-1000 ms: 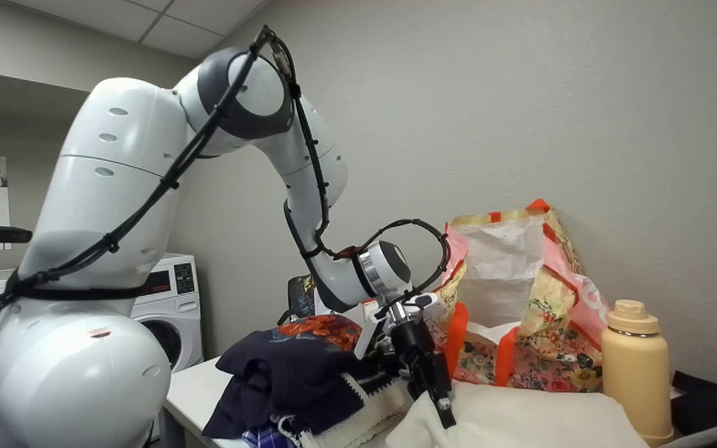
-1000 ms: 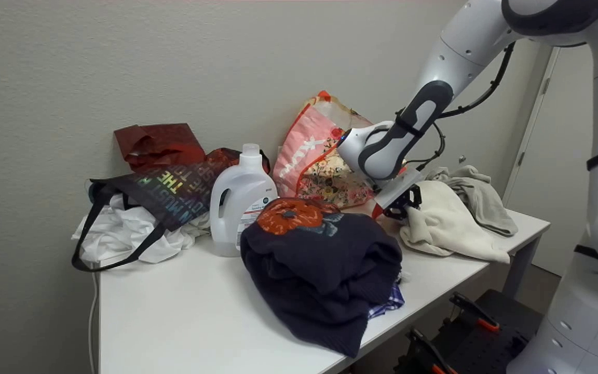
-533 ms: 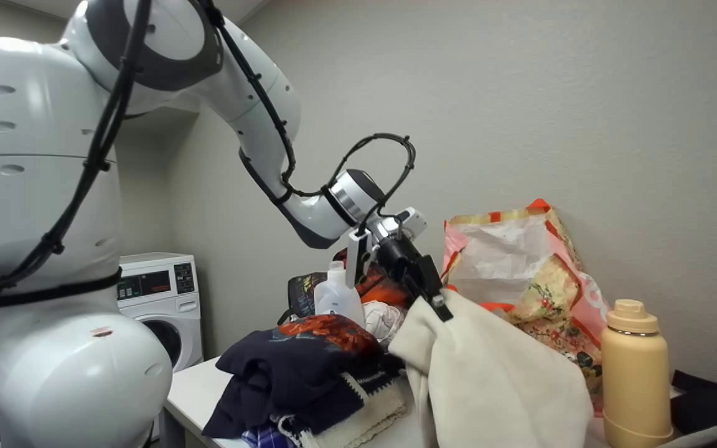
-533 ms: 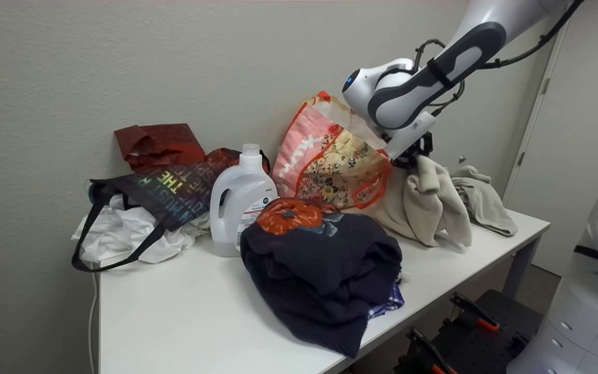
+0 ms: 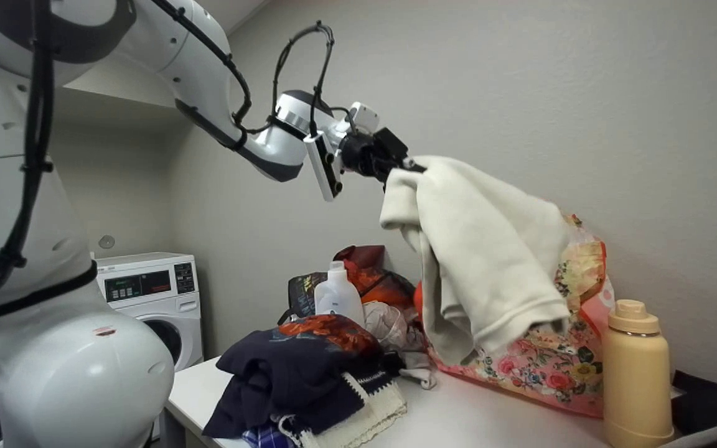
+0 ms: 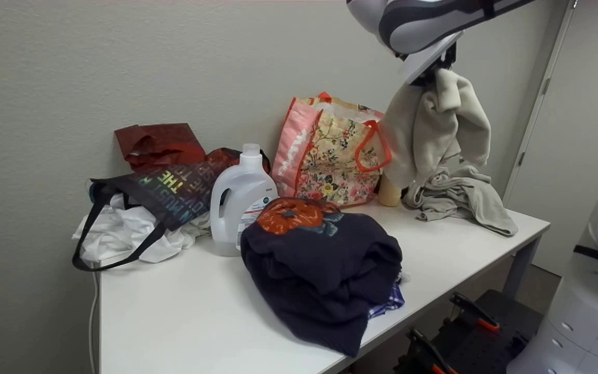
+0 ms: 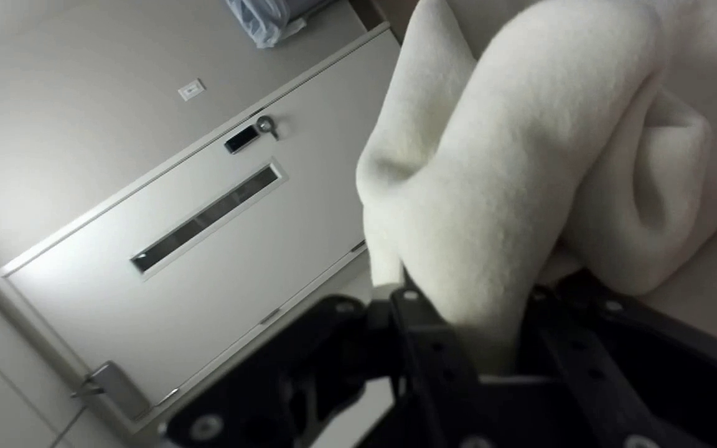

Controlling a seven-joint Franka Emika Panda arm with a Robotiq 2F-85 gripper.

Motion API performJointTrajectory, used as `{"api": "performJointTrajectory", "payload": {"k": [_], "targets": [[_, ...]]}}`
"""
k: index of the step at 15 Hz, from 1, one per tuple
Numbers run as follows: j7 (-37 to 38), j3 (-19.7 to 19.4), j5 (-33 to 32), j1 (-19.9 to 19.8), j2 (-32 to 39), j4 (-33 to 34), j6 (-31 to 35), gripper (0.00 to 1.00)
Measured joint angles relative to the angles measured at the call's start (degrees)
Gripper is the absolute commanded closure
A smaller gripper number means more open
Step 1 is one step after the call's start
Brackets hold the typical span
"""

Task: Put the beige shirt in the bag

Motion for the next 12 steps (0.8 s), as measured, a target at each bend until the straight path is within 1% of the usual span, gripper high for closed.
{"api": "performJointTrajectory", "payload": {"k": [3, 6, 9, 12], "targets": [[-1.2, 2.2, -5.4, 0.1, -0.7, 7.3, -4.8, 0.92], [-2.4, 3.4, -12.0, 0.2, 2.2, 15.3, -5.7, 0.92], [-2.5, 3.6, -18.3, 0.7, 8.4, 23.7, -5.7, 0.92], [-2.5, 3.6, -22.5, 1.1, 16.5, 32.4, -5.7, 0.92]]}}
